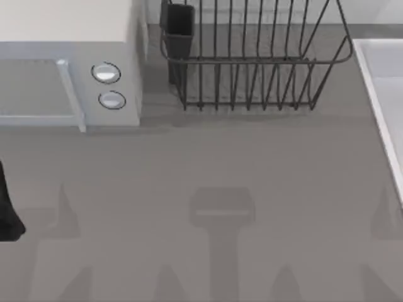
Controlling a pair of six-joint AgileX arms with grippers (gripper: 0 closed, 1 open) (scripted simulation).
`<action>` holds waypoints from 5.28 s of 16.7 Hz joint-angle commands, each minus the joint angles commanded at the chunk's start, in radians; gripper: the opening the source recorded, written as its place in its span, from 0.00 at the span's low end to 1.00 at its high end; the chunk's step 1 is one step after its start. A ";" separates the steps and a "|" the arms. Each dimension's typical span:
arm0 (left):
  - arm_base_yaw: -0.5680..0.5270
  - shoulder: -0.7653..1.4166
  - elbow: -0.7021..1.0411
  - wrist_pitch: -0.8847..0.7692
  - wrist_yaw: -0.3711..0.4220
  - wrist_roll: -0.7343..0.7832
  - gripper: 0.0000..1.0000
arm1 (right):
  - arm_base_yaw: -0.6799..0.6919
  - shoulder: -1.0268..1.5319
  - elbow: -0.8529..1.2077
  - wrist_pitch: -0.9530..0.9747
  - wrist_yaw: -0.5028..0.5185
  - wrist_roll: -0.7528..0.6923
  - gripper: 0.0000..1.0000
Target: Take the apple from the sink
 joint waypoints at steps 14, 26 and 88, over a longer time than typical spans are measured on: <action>0.000 0.000 0.000 0.000 0.000 0.000 1.00 | 0.000 0.000 0.000 0.000 0.000 0.000 1.00; 0.000 0.000 0.000 0.000 0.000 0.000 1.00 | -0.008 0.031 0.028 -0.019 0.000 -0.007 1.00; 0.000 0.000 0.000 0.000 0.000 0.000 1.00 | -0.399 2.351 1.309 -0.529 0.005 -0.378 0.02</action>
